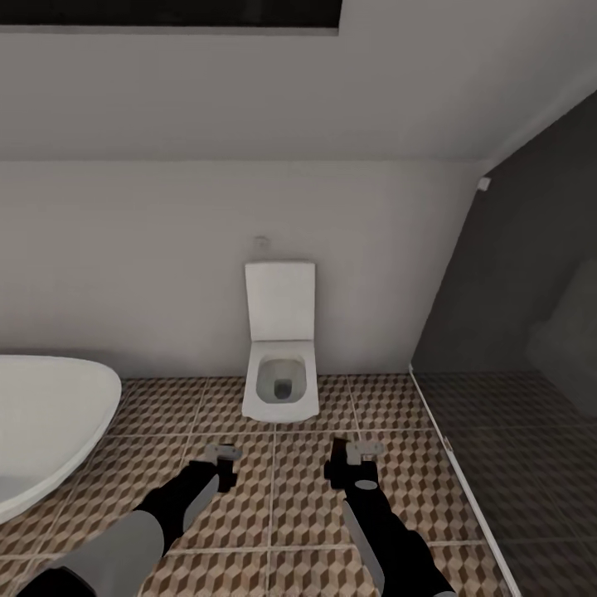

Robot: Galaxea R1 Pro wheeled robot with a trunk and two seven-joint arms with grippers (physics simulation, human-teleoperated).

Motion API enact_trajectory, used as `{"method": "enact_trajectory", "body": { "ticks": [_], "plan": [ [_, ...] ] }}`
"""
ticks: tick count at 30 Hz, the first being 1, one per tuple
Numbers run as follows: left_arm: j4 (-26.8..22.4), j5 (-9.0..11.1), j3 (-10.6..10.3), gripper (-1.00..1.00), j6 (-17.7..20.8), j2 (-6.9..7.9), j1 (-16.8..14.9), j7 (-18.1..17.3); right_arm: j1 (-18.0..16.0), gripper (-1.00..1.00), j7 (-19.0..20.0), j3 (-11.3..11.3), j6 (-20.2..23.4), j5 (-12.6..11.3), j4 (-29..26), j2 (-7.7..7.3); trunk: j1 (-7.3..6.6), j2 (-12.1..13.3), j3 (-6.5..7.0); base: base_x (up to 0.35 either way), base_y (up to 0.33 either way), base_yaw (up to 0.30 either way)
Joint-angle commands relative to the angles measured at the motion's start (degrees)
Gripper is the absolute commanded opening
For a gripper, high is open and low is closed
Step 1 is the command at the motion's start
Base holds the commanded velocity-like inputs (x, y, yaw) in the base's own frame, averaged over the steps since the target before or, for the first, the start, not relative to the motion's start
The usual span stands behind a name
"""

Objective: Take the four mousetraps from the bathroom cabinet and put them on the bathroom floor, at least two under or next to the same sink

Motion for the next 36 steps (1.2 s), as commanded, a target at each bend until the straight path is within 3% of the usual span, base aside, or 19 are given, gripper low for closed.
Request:
{"method": "enact_trajectory", "body": {
  "ticks": [1,36],
  "plan": [
    [-0.12,0.50,-0.45,-1.00,0.23,0.00,-0.05,0.50,-0.04,-1.00,-0.45,0.09,0.07,-0.81,-0.07,0.00,0.25,-0.52,-0.37,0.000,0.000,0.000],
    [-1.17,0.41,-0.40,-1.00,-0.73,-0.70,-0.05,0.52,-0.04,-1.00,-0.45,1.42,0.07,-0.81,-0.07,0.00,7.93,-14.55,-9.82,0.000,0.000,0.000]
  ]
}}
